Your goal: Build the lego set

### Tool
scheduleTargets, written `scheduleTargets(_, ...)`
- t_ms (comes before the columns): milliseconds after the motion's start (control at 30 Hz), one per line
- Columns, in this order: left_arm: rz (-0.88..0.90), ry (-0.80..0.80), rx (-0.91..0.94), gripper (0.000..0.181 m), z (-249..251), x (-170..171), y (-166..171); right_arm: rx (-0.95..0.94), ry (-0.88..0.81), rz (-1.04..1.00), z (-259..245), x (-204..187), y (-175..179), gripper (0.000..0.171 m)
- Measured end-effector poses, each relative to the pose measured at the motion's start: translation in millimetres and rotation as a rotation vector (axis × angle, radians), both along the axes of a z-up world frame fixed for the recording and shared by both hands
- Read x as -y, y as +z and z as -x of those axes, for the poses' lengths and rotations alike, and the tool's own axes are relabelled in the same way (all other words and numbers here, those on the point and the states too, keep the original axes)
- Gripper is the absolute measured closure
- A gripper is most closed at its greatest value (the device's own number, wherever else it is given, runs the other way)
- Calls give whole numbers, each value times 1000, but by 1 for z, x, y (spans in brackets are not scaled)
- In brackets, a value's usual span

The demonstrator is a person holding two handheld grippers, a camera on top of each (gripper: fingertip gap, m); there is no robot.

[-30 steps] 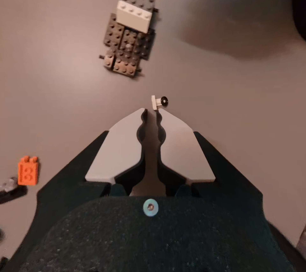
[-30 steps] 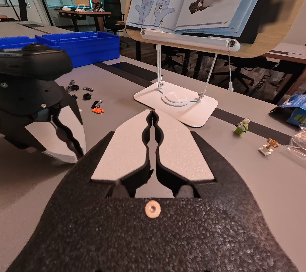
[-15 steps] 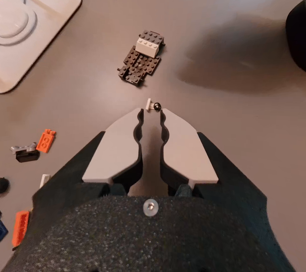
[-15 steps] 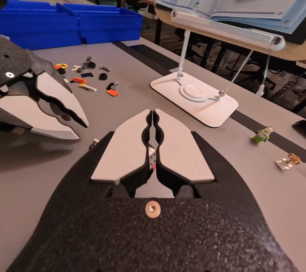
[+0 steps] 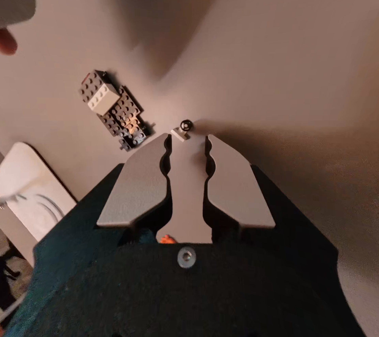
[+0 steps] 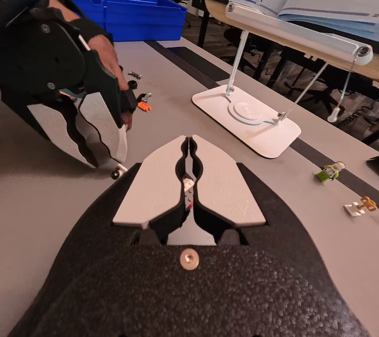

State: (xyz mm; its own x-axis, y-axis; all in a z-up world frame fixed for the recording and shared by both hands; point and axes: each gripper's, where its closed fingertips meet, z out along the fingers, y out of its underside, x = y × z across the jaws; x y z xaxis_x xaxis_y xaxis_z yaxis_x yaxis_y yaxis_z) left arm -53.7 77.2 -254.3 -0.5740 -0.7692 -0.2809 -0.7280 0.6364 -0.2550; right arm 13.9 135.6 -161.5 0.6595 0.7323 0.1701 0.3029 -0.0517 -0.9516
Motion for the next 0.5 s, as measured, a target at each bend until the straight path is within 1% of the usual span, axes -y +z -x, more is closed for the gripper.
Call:
scheduleTargets(167, 37, -162, -150, 153, -8, -1, -4, 10, -38, 4, -13, -9, -4, 171)
scheduleTargets(233, 49, -202, -210, 154, -7, 1, -8, 6, -47, 8, -16, -11, -4, 171)
scheduleTargets(300, 63, -217, -265, 161, -4, 1, -12, 5, -51, 9, -18, -12, -3, 171)
scheduleTargets(367, 86, -194, -269, 170, -5, 1, -13, 9, -52, 8, -19, -13, -4, 171)
scheduleTargets(433, 116, -135, -265, 171, -6, 1, -13, 13, -51, 9, -19, -12, -4, 171)
scheduleTargets(500, 141, -36, -224, 171, -8, 0, -13, 15, -47, 11, -18, -12, -5, 171)
